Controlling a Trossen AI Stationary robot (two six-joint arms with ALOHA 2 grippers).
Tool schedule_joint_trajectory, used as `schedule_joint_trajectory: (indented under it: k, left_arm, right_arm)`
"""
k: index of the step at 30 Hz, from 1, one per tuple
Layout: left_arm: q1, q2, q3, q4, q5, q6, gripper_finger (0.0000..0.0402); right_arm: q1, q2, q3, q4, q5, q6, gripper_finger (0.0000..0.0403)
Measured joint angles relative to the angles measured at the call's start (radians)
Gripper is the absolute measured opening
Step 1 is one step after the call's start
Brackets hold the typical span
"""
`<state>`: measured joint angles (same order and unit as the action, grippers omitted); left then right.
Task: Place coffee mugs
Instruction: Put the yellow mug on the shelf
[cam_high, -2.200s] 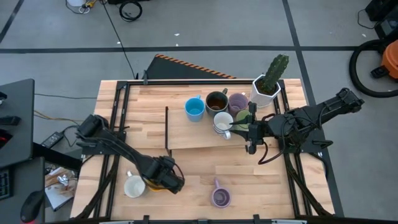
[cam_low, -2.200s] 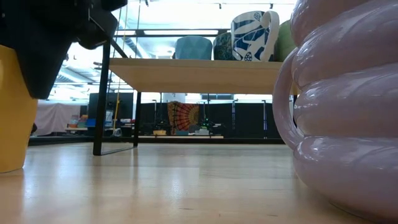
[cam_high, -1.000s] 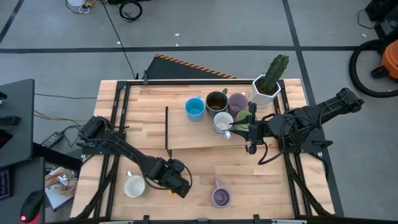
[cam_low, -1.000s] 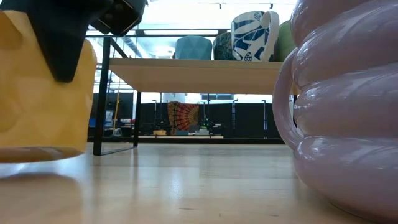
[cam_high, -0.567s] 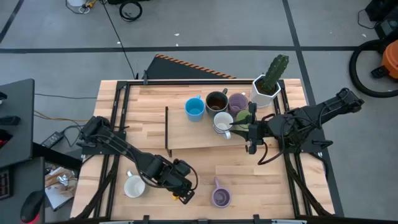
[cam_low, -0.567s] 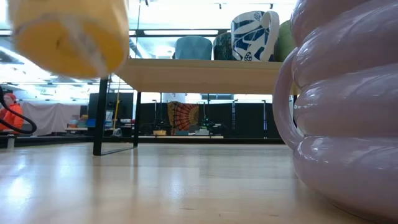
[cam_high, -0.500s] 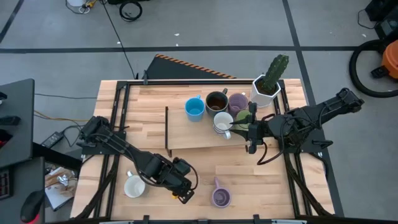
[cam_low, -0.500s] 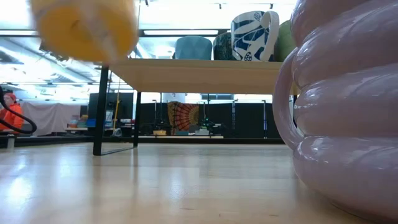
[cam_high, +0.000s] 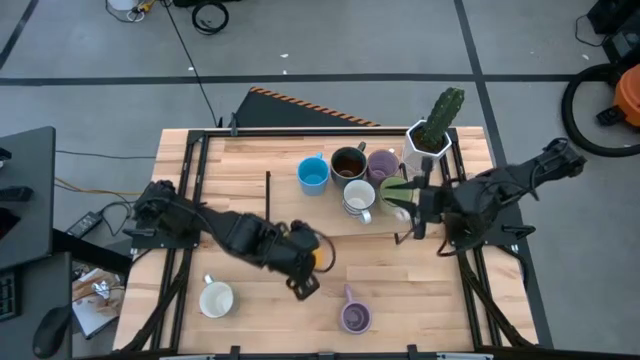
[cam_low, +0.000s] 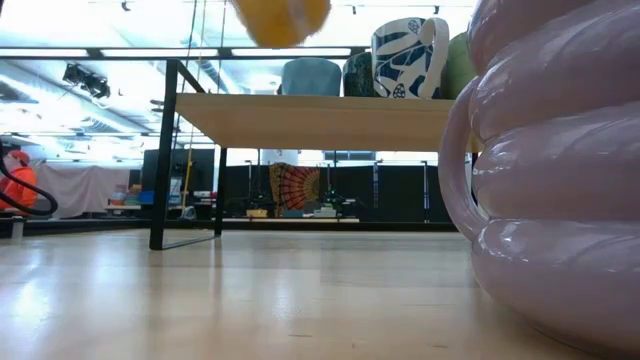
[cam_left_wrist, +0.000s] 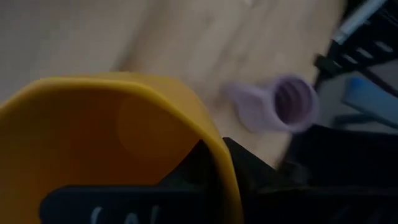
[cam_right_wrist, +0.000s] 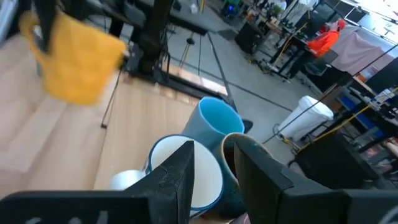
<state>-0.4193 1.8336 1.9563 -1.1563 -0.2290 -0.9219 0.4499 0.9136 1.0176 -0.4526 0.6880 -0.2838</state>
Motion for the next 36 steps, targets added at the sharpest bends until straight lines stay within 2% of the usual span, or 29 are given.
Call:
schedule_joint_trajectory:
  k: [6, 14, 19, 36]
  left_arm:
    - [0.089, 0.000, 0.001, 0.009, -0.087, 0.168, 0.0033]
    - [0.169, 0.008, 0.002, 0.022, -0.067, 0.297, 0.0033]
    - [0.201, 0.045, 0.000, 0.030, -0.013, 0.332, 0.0033]
    - [0.226, 0.096, 0.002, 0.030, -0.042, 0.392, 0.0033]
  right_arm:
    - [0.018, -0.043, 0.000, -0.015, -0.022, 0.049, 0.0121]
    - [0.027, -0.035, 0.000, -0.023, -0.037, 0.067, 0.0121]
    - [0.027, -0.034, 0.000, -0.022, -0.061, 0.071, 0.0121]
    - [0.027, -0.032, 0.000, -0.024, -0.062, 0.076, 0.0121]
